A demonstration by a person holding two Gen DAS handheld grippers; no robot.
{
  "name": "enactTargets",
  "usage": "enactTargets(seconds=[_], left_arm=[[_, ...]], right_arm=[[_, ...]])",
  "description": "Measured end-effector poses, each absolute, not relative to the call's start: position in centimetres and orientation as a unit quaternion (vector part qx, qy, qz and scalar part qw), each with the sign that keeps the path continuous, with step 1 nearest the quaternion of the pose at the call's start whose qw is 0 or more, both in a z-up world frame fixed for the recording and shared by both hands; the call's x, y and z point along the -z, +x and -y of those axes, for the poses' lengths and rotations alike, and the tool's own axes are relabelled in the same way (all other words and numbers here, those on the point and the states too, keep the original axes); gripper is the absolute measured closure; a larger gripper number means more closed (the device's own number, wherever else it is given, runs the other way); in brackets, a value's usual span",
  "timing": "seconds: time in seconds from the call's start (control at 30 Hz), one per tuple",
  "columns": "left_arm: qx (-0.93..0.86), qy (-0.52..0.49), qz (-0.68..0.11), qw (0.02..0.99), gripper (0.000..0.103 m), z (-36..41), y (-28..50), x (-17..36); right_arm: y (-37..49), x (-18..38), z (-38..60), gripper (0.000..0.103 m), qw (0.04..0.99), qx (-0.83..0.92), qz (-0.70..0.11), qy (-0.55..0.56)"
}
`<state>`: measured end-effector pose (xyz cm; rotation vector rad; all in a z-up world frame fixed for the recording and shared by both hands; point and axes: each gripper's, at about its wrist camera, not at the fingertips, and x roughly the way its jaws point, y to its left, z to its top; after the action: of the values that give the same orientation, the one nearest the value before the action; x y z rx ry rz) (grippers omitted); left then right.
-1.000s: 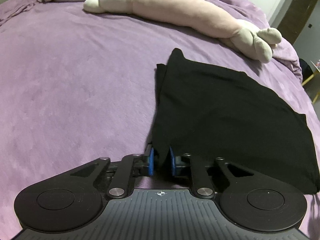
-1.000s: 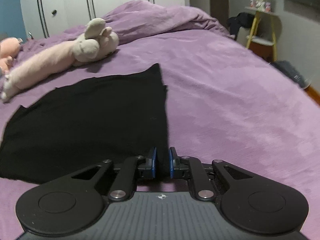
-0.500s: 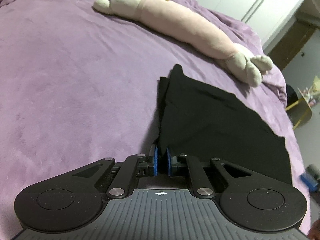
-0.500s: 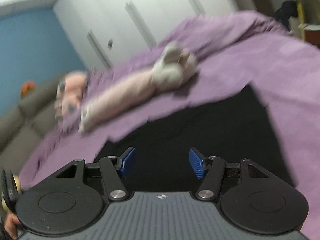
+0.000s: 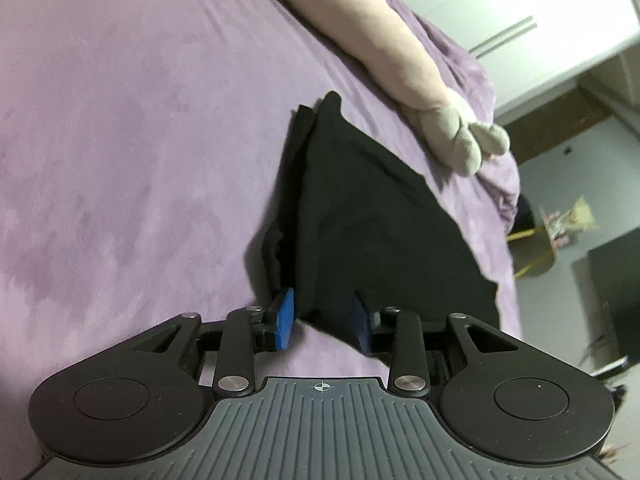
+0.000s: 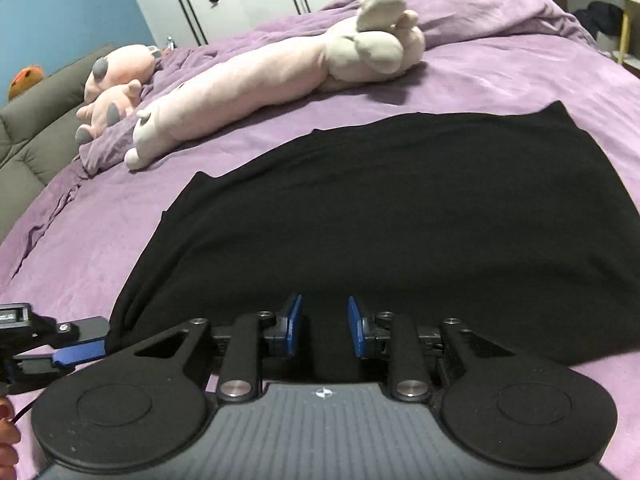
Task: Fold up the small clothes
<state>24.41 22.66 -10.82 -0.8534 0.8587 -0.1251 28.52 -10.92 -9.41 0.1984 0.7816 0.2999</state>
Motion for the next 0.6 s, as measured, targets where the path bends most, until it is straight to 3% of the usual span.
enactTargets(seconds=[0.2,0.43,0.6], left_arm=[[0.058,-0.433,-0.415,0.798,0.058,-23.4,23.2,12.5],[0.013,-0.484,-0.371,0.792,0.058,-23.6,26.3,13.9],[-0.02,-0.5,-0.358,0.788,0.069,-23.1,28.3,14.8]], right_arm=[[28.7,9.8,9.9,0.078,0.911,-0.149,-0.376,0.085],[28.7,9.6,9.5,0.079,0.914,-0.148,-0.367,0.095],[28.6,10.1,8.4,0.078,0.916,-0.151,-0.36,0.091]])
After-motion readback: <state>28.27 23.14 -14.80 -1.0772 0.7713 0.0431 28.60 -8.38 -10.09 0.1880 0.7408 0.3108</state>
